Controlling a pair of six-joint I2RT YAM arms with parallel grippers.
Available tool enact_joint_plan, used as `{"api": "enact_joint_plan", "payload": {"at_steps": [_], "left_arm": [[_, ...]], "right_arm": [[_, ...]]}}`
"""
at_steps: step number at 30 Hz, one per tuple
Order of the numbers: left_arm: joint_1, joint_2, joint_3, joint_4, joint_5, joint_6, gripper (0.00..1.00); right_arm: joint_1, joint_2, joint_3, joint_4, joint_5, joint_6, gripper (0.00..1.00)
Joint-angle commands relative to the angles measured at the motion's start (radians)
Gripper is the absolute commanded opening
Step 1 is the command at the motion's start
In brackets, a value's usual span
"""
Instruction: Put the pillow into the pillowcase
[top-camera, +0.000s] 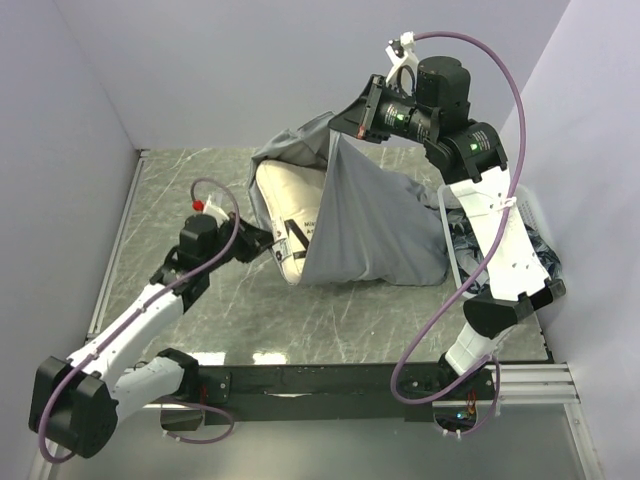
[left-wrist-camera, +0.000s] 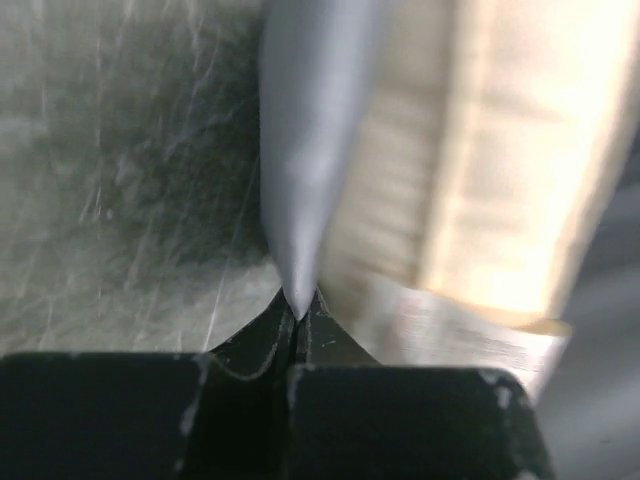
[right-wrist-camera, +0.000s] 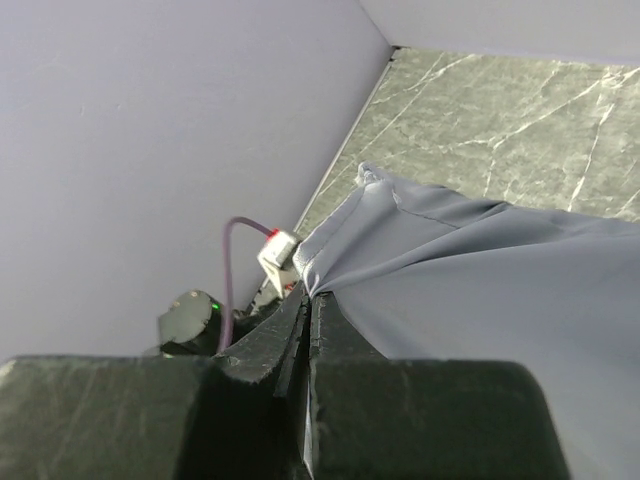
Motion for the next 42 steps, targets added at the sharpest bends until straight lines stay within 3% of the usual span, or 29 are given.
{"api": "enact_joint_plan", "payload": {"at_steps": [1, 7, 13, 16, 19, 26, 32, 36, 40, 42], "left_arm": [[0.0, -0.012, 0.284, -0.078, -0.119, 0.141, 0.01], [0.02, 0.098, 0.9, -0.273, -0.153, 0.324, 0.01], [0.049, 0.275, 1.295, -0.368, -0.095, 0.367, 0.01], [0.072, 0.347, 1.413, -0.392, -0.009, 0.351, 0.01], [0.075, 0.437, 1.521, -0.501, -0.019, 0.364, 0.01], [0.167, 0.421, 1.448, -0.506, -0.012, 0.318, 0.01], [0.295, 0.358, 1.4, -0.37, 0.036, 0.214, 0.01], [0.305, 0.349, 1.399, -0.334, 0.056, 0.151, 0.01], [0.316, 0.329, 1.379, -0.464, -0.035, 0.169, 0.01], [0.343, 0.306, 1.268, -0.489, -0.043, 0.155, 0.01]], "right_arm": [[-0.021, -0.022, 0.098, 0.082, 0.014, -0.003, 0.0], [-0.067, -0.005, 0.062, 0.151, -0.059, 0.111, 0.0], [-0.14, -0.034, -0.103, 0.435, -0.28, 0.372, 0.0], [-0.205, -0.04, -0.118, 0.538, -0.342, 0.489, 0.0], [-0.263, -0.059, -0.118, 0.634, -0.365, 0.579, 0.0], [-0.361, -0.018, 0.0, 0.763, -0.4, 0.762, 0.0], [-0.445, 0.081, 0.175, 0.911, -0.396, 0.972, 0.0], [-0.499, 0.116, 0.207, 0.97, -0.334, 1.044, 0.0], [-0.397, 0.14, 0.17, 0.894, -0.264, 0.939, 0.0], [-0.291, 0.174, 0.188, 0.839, -0.236, 0.832, 0.0]]}}
